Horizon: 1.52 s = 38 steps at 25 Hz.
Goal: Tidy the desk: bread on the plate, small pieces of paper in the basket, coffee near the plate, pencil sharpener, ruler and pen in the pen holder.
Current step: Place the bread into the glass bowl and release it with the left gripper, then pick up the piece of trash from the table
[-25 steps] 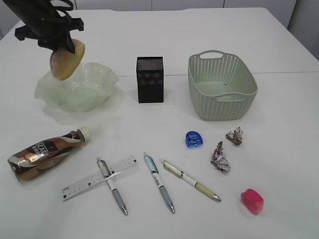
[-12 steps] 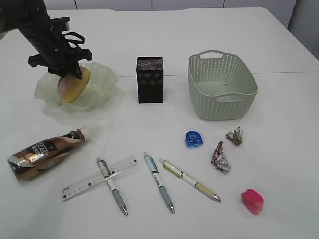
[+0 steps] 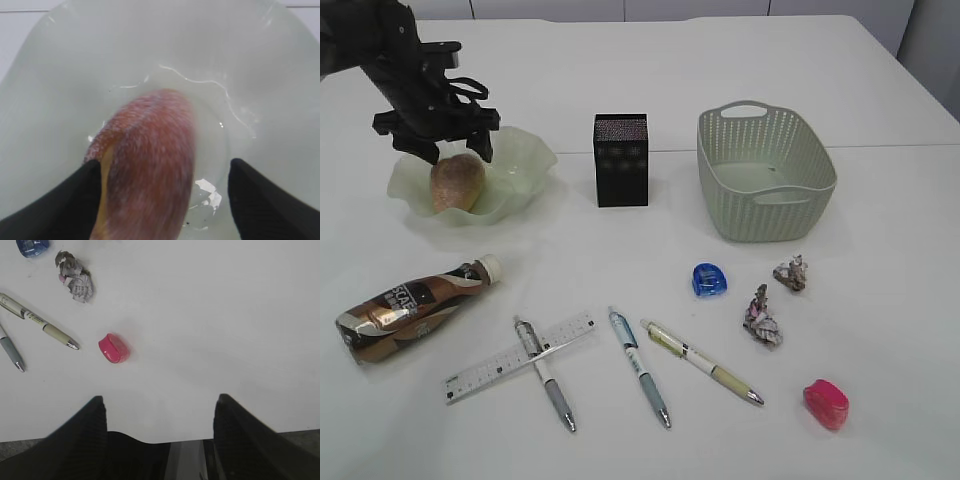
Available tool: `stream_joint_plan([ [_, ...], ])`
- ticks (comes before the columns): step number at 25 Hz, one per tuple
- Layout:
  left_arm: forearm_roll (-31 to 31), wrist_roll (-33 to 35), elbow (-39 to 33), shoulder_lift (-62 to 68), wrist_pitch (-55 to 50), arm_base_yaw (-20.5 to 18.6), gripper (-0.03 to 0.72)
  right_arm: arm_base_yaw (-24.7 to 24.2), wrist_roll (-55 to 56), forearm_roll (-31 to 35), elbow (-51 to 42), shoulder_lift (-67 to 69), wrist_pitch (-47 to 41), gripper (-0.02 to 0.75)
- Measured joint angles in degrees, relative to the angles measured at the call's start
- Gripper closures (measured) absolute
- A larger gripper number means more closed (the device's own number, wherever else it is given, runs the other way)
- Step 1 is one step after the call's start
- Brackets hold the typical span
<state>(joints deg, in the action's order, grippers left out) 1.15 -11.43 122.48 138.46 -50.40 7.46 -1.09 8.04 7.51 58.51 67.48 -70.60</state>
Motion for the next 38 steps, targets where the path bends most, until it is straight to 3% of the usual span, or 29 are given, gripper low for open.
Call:
stream_joint_plan([
  [3,0.40,-0.11,0.00,0.00,0.00,0.00,0.036,0.00,0.00,0.00,0.00,0.00,0.00,0.216],
  [9,0.83,-0.11,0.00,-0.10,-0.36,0.00,0.027,0.00,0.00,0.00,0.00,0.00,0.00,0.216],
  [23,0.81,2.85,4.51,-13.17,-19.20,-0.11,0.100,0.00,0.00,0.00,0.00,0.00,0.00,0.216],
  [31,-0.73,5.41,4.51,-22.38,-21.05,-0.11,0.113,0.00,0.00,0.00,0.00,0.00,0.00,0.216],
  [34,-1.15,6.01,2.15,-27.93,-21.09,-0.11,0.118,0.00,0.00,0.11,0.00,0.00,0.00,0.216],
  [38,-0.45,7.10,-8.09,-38.01,-21.09,-0.11,0.119,0.00,-0.50,0.11,0.00,0.00,0.00,0.216],
])
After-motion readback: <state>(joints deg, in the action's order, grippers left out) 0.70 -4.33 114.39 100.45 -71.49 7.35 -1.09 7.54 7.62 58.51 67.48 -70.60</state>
